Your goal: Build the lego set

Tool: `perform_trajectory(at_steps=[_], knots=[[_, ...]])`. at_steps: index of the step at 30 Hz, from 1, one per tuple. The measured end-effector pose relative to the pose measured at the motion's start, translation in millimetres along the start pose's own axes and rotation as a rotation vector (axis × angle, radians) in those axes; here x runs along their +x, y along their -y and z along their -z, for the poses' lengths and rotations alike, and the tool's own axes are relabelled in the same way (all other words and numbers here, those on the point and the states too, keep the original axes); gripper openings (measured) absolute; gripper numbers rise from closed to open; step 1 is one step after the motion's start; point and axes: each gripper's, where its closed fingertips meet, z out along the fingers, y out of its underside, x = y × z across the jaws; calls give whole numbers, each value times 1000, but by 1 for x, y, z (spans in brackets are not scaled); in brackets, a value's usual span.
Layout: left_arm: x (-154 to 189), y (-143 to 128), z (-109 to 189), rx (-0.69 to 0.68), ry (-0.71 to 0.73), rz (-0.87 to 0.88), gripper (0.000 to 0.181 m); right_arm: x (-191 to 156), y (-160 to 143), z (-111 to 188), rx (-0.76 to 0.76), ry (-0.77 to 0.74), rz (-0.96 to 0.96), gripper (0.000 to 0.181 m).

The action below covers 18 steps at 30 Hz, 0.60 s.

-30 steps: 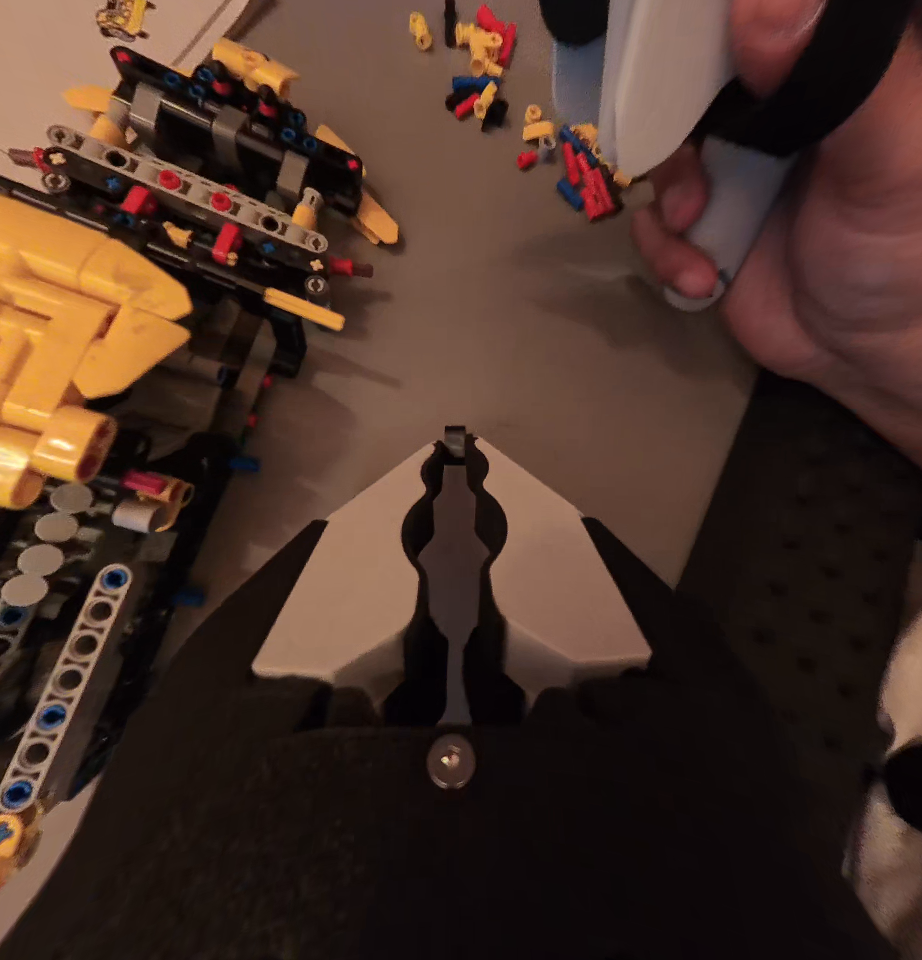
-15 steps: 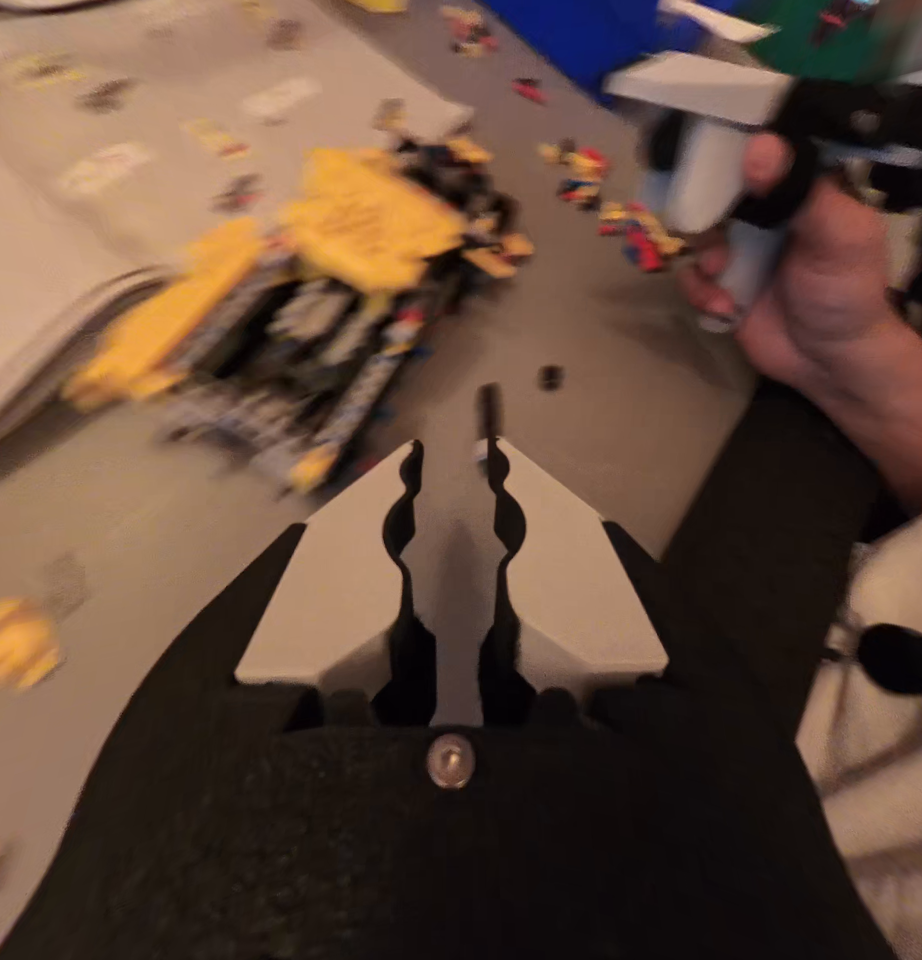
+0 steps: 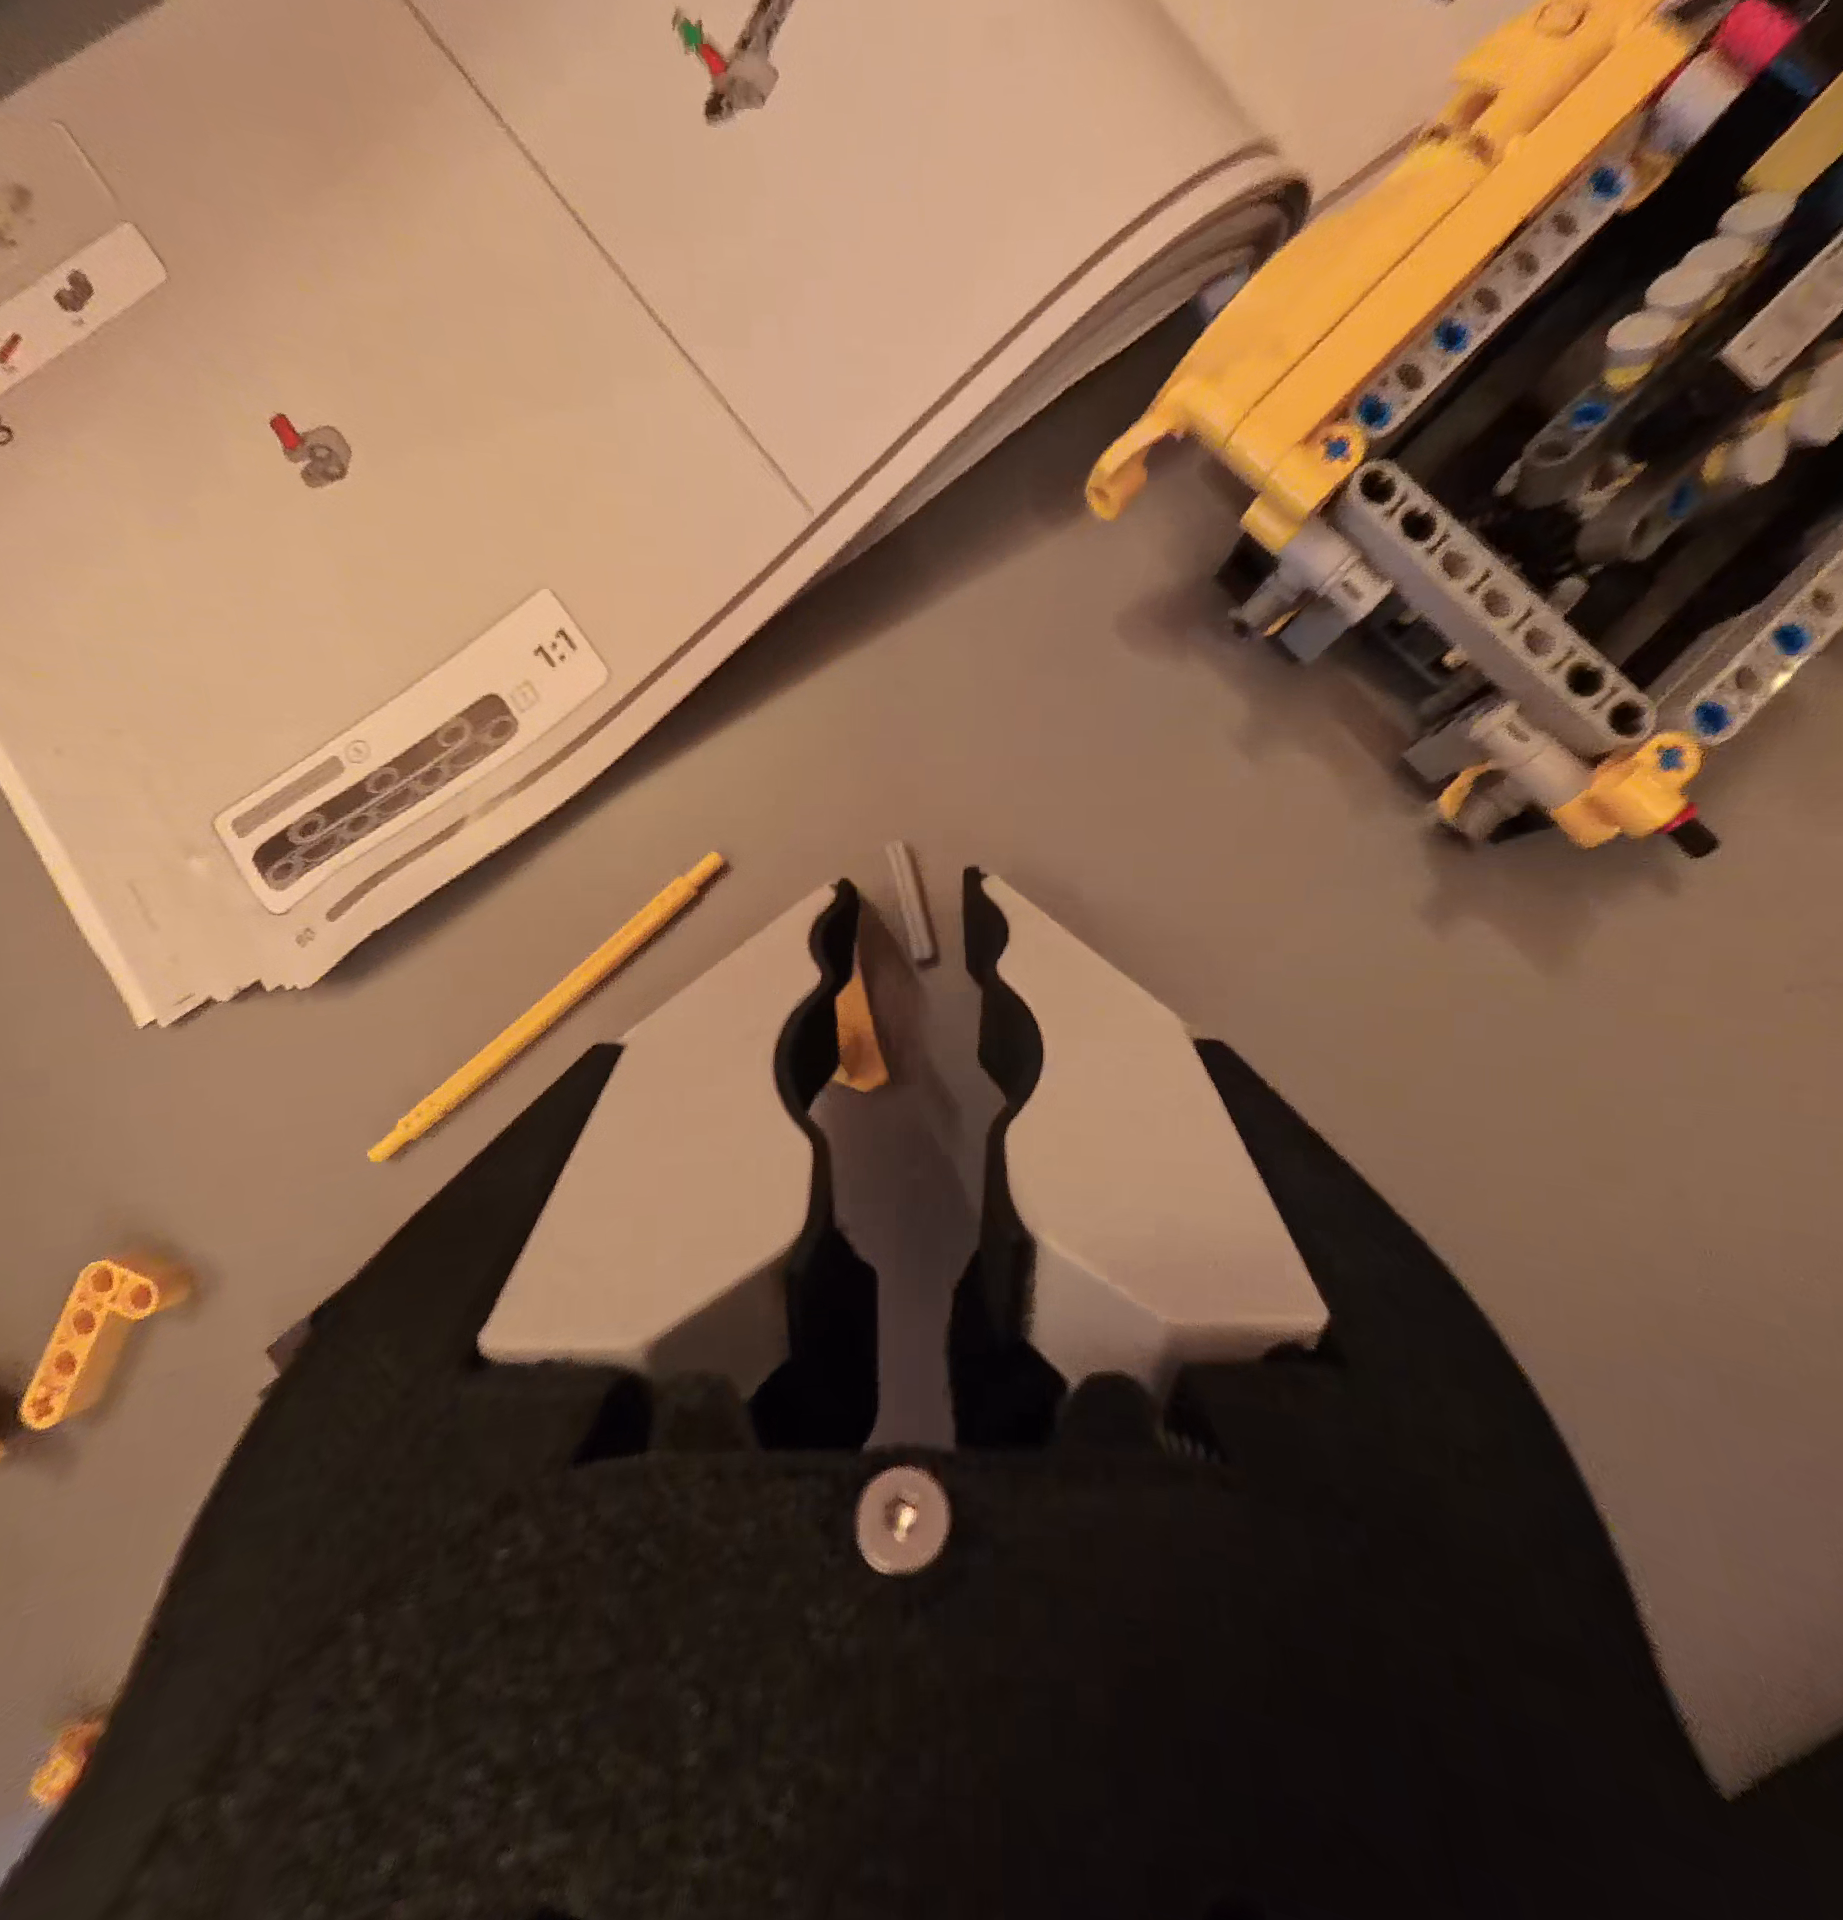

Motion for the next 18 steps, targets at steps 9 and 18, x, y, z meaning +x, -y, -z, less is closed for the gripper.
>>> perform_trajectory(at_steps=[9,18], knots=[[-15,14,19,5,-55,-166,3,-1,-1,-3,-4,28,-35,13],[-104,30,7,-315,-289,-772,3,-13,-7,-7,-41,64,-5,13]])
